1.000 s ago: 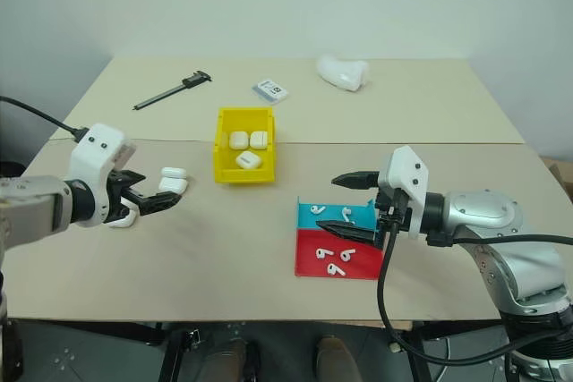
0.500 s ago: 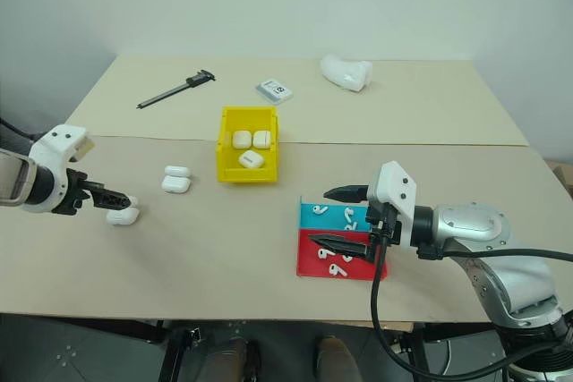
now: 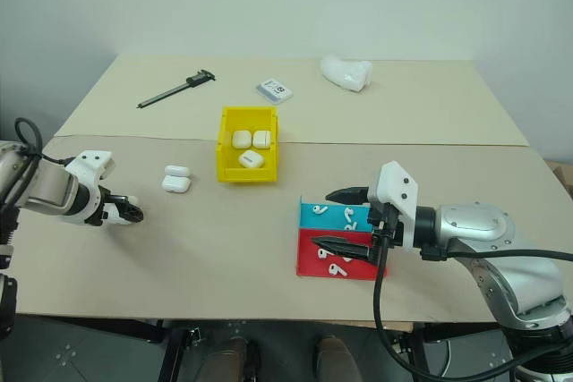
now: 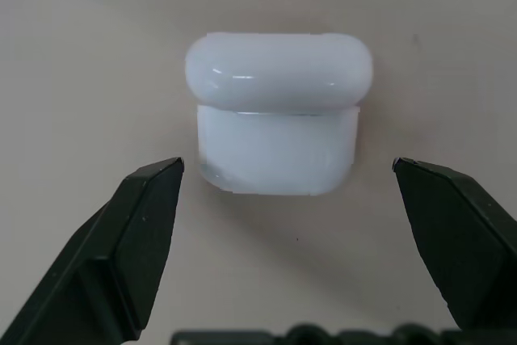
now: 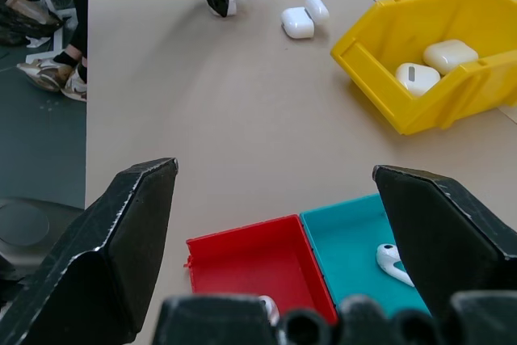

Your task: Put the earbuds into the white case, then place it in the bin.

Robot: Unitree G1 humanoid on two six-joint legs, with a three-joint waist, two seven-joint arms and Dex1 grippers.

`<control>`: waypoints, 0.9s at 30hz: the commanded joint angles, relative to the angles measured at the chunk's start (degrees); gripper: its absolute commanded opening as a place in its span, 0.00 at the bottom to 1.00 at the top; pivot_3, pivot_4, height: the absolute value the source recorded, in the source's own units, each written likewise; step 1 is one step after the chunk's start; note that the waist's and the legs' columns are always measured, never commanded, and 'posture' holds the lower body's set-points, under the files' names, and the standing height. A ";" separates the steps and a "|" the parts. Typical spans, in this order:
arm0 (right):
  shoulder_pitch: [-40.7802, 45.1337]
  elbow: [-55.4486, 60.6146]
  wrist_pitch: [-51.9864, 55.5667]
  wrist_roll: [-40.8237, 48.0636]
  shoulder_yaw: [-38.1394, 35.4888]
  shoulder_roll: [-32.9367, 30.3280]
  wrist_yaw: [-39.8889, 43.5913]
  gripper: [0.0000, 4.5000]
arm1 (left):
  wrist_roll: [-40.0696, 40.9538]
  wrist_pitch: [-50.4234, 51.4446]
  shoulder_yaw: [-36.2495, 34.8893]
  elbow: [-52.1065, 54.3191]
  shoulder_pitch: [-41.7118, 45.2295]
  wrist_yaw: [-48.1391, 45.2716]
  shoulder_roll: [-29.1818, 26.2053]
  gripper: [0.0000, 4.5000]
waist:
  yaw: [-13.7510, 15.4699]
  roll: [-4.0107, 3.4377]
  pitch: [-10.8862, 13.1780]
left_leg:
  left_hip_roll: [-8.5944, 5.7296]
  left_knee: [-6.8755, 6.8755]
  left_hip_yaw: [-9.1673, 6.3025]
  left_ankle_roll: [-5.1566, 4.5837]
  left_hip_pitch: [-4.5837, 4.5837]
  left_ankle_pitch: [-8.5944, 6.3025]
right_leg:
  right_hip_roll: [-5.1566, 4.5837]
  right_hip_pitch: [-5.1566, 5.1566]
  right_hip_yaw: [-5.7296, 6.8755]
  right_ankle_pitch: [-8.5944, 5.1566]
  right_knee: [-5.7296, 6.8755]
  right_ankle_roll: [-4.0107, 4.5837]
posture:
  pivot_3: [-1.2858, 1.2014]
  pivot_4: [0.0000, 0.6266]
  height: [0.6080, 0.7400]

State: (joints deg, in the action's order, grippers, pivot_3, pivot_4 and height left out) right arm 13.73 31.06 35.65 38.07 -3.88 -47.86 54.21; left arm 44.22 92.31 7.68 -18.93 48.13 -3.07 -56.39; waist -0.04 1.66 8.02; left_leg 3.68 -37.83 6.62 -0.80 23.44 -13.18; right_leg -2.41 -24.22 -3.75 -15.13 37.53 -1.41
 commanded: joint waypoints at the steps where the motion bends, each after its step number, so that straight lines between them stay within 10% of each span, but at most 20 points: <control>1: -0.05 2.24 0.40 1.57 -2.47 -0.50 -0.67 1.00 | -5.33 -0.98 -2.12 -1.20 2.03 -2.15 0.17 1.00 | 0.05 0.00 0.00 | 0.00 0.00 0.00 0.00 0.01 0.00 | 0.00 0.00 0.00 0.00 -0.01 0.00 | 0.52 0.24 1.00; 16: -0.34 3.35 0.92 2.52 -3.18 -1.41 -1.84 1.00 | -16.69 -1.85 -3.15 -5.31 1.88 -10.04 6.59 1.00 | 0.56 0.00 -0.02 | -0.02 -0.02 -0.01 0.01 -0.03 0.01 | -0.02 0.06 0.04 0.00 0.02 0.00 | 0.52 0.24 1.00; 23: -0.49 3.77 0.75 2.30 -3.40 -1.54 -2.07 1.00 | -18.77 -0.36 -5.34 -2.66 0.79 -12.09 6.75 0.62 | 0.60 0.01 -0.03 | -0.02 -0.02 -0.06 0.01 -0.03 0.01 | -0.02 0.06 0.04 0.00 0.05 0.00 | 0.52 0.24 1.00; 27: -0.82 3.61 0.41 1.88 -3.50 -1.49 -2.19 1.00 | -20.35 -1.77 -10.17 0.94 -1.05 -11.24 6.27 0.62 | 0.36 0.01 -0.03 | -0.01 -0.02 -0.11 0.01 0.01 0.01 | -0.01 0.01 0.03 0.00 0.04 0.00 | 0.52 0.24 1.00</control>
State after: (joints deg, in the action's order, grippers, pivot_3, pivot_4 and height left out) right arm 12.78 33.17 36.70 39.54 -5.31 -48.79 52.20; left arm 25.29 91.34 0.45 -20.50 47.21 -14.61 -49.02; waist 0.32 1.67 7.99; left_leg 3.68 -37.85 6.49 -0.80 23.46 -13.18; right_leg -2.42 -24.22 -3.73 -15.13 37.58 -1.41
